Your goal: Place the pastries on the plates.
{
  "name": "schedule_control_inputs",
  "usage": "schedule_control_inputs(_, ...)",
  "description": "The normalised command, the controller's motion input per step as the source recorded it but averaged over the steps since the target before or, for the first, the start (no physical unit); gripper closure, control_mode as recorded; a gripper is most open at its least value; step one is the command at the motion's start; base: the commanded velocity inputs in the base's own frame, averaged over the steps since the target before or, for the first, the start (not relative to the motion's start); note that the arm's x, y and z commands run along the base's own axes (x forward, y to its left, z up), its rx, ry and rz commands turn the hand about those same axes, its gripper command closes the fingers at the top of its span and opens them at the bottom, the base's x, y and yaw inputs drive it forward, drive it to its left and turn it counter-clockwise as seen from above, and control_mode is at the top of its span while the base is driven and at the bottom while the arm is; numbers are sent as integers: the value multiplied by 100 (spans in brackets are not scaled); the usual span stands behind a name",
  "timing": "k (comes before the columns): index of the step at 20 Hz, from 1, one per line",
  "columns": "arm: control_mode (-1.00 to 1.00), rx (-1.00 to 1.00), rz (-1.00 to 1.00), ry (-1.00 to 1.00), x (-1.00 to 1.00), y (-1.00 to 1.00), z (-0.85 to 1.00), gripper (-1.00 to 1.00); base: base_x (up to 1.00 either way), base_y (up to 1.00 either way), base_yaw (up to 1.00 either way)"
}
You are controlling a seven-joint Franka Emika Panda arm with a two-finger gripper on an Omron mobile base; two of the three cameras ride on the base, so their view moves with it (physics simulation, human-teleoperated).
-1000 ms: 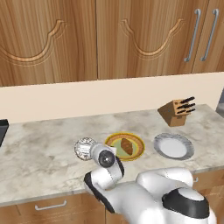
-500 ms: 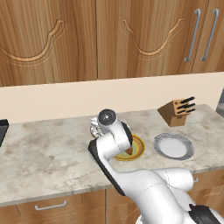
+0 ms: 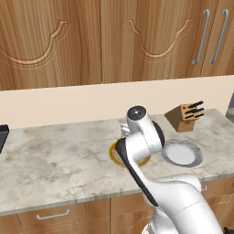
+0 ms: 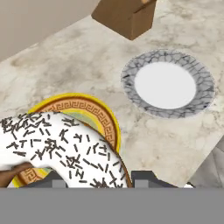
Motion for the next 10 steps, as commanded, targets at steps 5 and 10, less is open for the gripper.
schedule_control_inputs(5, -100, 0, -7, 6, -55, -100, -14, 100, 0, 0, 0)
schedule_control_inputs(10, -100, 1, 0, 0, 24, -100, 1, 100, 0, 0, 0)
